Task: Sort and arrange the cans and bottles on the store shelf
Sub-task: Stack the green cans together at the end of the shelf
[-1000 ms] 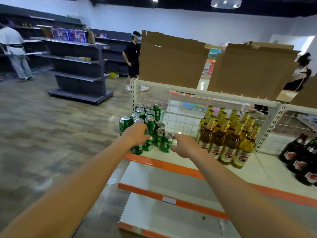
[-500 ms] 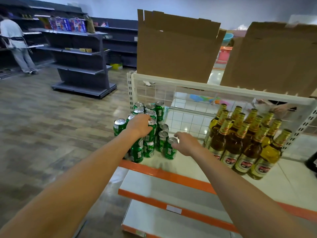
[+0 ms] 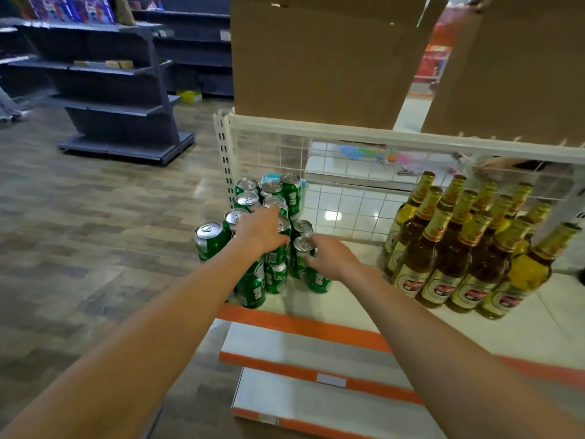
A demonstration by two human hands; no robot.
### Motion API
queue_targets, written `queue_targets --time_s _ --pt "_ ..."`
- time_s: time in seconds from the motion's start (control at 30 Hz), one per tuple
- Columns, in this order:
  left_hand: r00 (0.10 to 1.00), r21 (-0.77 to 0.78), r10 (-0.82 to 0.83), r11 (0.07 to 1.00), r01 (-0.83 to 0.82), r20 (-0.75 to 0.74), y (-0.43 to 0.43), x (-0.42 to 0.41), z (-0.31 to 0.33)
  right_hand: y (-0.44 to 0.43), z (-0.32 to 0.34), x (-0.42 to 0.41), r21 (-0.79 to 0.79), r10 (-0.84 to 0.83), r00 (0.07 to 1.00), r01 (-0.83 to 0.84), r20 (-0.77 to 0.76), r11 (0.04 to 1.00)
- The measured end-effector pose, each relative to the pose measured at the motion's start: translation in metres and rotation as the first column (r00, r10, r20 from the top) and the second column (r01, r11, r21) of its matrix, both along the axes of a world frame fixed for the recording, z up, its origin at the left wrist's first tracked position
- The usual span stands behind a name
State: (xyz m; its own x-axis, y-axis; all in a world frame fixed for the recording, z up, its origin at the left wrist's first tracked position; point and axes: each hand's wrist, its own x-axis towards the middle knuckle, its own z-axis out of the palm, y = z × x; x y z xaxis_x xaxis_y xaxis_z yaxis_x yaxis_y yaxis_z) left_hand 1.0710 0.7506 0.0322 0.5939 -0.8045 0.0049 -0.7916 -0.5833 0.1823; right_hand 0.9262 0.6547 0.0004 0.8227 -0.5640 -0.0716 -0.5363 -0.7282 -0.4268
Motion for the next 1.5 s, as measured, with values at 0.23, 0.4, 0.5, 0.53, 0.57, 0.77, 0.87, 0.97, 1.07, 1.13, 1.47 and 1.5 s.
queue_targets --time_s 0.23,0.4,0.5,0.53,0.57,0.77,0.87,0.97,1.07,1.13,1.47,1.5 --pt "0.982 -0.188 -0.166 0.971 0.148 -0.086 0.0 -0.001 0.017 0.025 -0.002 0.01 0.264 -0.172 0.936 0.09 0.306 0.96" --pt "0.923 -0.224 -0.294 0.945 0.24 -0.249 -0.025 -0.03 0.027 0.019 0.006 -0.024 0.353 -0.33 0.819 0.169 0.47 0.92" --pt "0.894 -0.24 -0.356 0.925 0.295 -0.273 -0.039 -0.061 0.021 0.011 -0.004 -0.054 0.322 -0.387 0.796 0.255 0.466 0.912" --pt "0.887 -0.234 -0.375 0.919 0.317 -0.271 -0.043 -0.071 0.016 0.009 -0.008 -0.065 0.306 -0.399 0.795 0.281 0.457 0.91" --pt "0.873 -0.226 -0.401 0.911 0.346 -0.28 -0.048 -0.081 0.011 0.004 -0.013 -0.075 0.284 -0.41 0.798 0.31 0.442 0.908" --pt "0.78 -0.237 -0.551 0.834 0.498 -0.298 -0.066 -0.123 -0.013 -0.017 -0.053 -0.143 0.338 -0.596 0.724 0.497 0.346 0.8" --pt "0.791 -0.213 -0.559 0.828 0.518 -0.249 -0.071 -0.13 -0.023 -0.028 -0.075 -0.173 0.343 -0.685 0.672 0.596 0.282 0.726" --pt "0.82 -0.135 -0.531 0.848 0.513 -0.215 -0.073 -0.129 -0.039 -0.037 -0.09 -0.196 0.335 -0.761 0.605 0.684 0.235 0.647" --pt "0.839 -0.074 -0.495 0.867 0.492 -0.227 -0.071 -0.127 -0.051 -0.044 -0.103 -0.213 0.337 -0.796 0.561 0.721 0.228 0.605" --pt "0.849 -0.058 -0.472 0.879 0.473 -0.237 -0.068 -0.122 -0.054 -0.048 -0.11 -0.219 0.355 -0.815 0.523 0.734 0.249 0.579" --pt "0.935 -0.071 -0.343 0.939 0.337 -0.097 -0.024 -0.049 -0.011 -0.044 -0.081 -0.177 0.028 -0.72 0.432 0.848 0.543 0.53" --pt "0.942 -0.054 -0.329 0.944 0.325 -0.066 -0.015 -0.038 -0.003 -0.043 -0.068 -0.163 -0.005 -0.69 0.457 0.836 0.561 0.549"
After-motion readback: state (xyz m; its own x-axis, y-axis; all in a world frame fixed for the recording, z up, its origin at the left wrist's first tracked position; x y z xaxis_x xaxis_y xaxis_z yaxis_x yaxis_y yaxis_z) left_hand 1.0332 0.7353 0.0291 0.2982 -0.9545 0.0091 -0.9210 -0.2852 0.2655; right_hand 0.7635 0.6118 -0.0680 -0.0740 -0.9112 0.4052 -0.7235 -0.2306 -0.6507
